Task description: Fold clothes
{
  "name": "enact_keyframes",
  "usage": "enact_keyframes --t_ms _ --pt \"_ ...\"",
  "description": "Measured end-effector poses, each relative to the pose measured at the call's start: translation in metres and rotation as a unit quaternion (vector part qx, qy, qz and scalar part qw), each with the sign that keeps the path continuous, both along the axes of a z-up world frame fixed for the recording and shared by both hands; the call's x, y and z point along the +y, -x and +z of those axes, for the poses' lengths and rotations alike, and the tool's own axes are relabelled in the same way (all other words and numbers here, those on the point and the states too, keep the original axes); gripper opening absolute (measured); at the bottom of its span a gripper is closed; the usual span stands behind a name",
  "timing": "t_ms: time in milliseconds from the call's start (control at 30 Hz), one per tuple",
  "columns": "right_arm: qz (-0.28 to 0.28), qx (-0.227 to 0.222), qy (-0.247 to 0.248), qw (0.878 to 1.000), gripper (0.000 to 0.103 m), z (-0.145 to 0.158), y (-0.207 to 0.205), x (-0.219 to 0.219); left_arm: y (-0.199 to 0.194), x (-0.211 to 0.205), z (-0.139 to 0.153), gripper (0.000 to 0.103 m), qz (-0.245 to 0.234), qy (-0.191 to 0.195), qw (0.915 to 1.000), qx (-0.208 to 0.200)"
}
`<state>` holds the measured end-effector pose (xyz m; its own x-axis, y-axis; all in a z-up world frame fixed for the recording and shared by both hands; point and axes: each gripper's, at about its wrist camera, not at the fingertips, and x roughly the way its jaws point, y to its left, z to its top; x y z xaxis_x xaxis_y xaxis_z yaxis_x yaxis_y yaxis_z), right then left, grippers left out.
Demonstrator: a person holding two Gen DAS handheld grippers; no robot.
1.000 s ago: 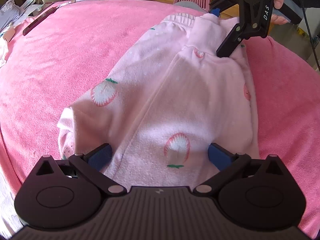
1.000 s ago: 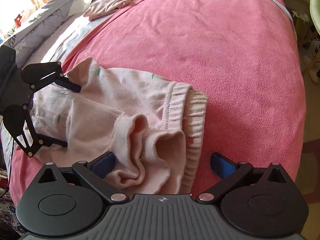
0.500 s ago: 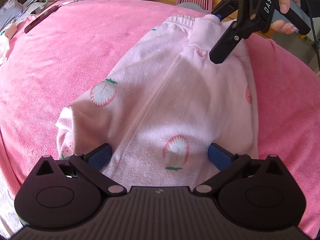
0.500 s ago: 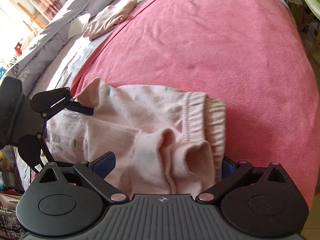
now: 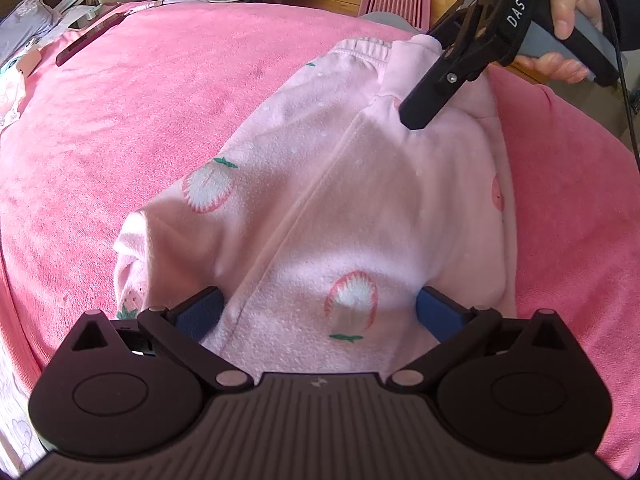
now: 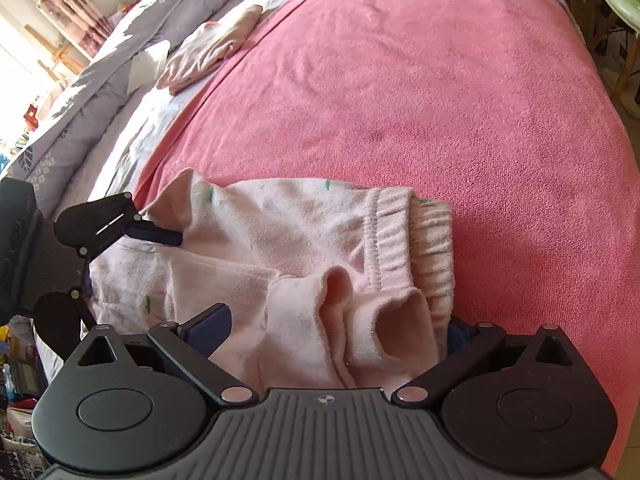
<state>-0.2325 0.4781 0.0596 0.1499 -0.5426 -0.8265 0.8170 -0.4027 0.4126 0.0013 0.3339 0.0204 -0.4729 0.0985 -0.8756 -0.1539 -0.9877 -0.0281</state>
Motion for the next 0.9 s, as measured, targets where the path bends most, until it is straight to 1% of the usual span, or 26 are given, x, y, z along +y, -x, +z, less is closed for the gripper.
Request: enact_keyframes --t_ms 100,167,200,233,267,333,400,467,500,533,633,700,733,767,833,867,900 --pt "-0.022 0.015 -0.017 1.000 0.103 0.002 -0.008 -0.006 -0.004 0.000 0.001 0.103 0.012 0.000 0.9999 0.008" --pt "-0.031 0.029 -0.038 0.998 0.090 0.008 -0.009 -0.010 -0.009 -0.001 0.003 0.103 0.034 -0.001 0.9993 0.013" --pt "-0.036 0.036 -0.048 0.998 0.074 0.011 -0.010 -0.011 -0.015 -0.001 0.005 0.103 0.048 0.000 0.9987 0.016" --pt "-0.043 0.037 -0.054 0.997 0.063 0.015 -0.008 -0.010 -0.019 0.000 0.005 0.103 0.063 0.001 0.9979 0.017" --pt "-0.049 0.028 -0.051 0.997 0.062 0.019 -0.006 -0.008 -0.022 0.000 0.008 0.102 0.079 0.001 0.9968 0.016" --pt "-0.059 0.005 -0.039 0.997 0.053 0.028 -0.002 -0.001 -0.032 -0.003 0.016 0.100 0.109 -0.001 0.9939 0.012" --pt "-0.058 0.008 -0.034 0.998 0.051 0.039 -0.009 -0.001 -0.045 -0.004 0.026 0.100 0.140 0.004 0.9901 0.009" --pt "-0.057 0.015 -0.023 0.998 0.048 0.052 -0.021 -0.004 -0.062 -0.003 0.038 0.100 0.172 0.016 0.9849 0.008" --pt "-0.057 0.014 -0.017 0.998 0.040 0.057 -0.027 -0.008 -0.071 -0.003 0.041 0.100 0.190 0.022 0.9815 0.003" --pt "-0.056 0.011 -0.011 0.998 0.038 0.062 -0.034 -0.012 -0.078 -0.005 0.044 0.100 0.210 0.027 0.9773 -0.005" --pt "-0.040 0.013 0.002 0.999 0.036 0.075 -0.060 -0.032 -0.116 -0.008 0.056 0.100 0.265 0.045 0.9629 -0.025" --pt "-0.016 0.011 0.006 1.000 0.034 0.077 -0.083 -0.049 -0.140 -0.009 0.060 0.100 0.291 0.053 0.9548 -0.026" --pt "-0.004 0.009 0.009 1.000 0.017 0.078 -0.094 -0.058 -0.153 -0.006 0.062 0.100 0.300 0.056 0.9519 -0.024" --pt "0.004 0.008 0.007 1.000 0.013 0.077 -0.106 -0.067 -0.166 -0.003 0.064 0.100 0.310 0.058 0.9488 -0.023" --pt "0.018 0.051 -0.011 0.998 0.014 0.073 -0.134 -0.082 -0.190 0.006 0.065 0.100 0.323 0.060 0.9443 -0.026" --pt "0.020 0.086 -0.019 0.996 0.015 0.071 -0.148 -0.084 -0.198 0.010 0.062 0.100 0.324 0.059 0.9436 -0.029" --pt "0.020 0.123 -0.026 0.992 0.021 0.070 -0.162 -0.084 -0.206 0.015 0.060 0.100 0.325 0.057 0.9433 -0.033"
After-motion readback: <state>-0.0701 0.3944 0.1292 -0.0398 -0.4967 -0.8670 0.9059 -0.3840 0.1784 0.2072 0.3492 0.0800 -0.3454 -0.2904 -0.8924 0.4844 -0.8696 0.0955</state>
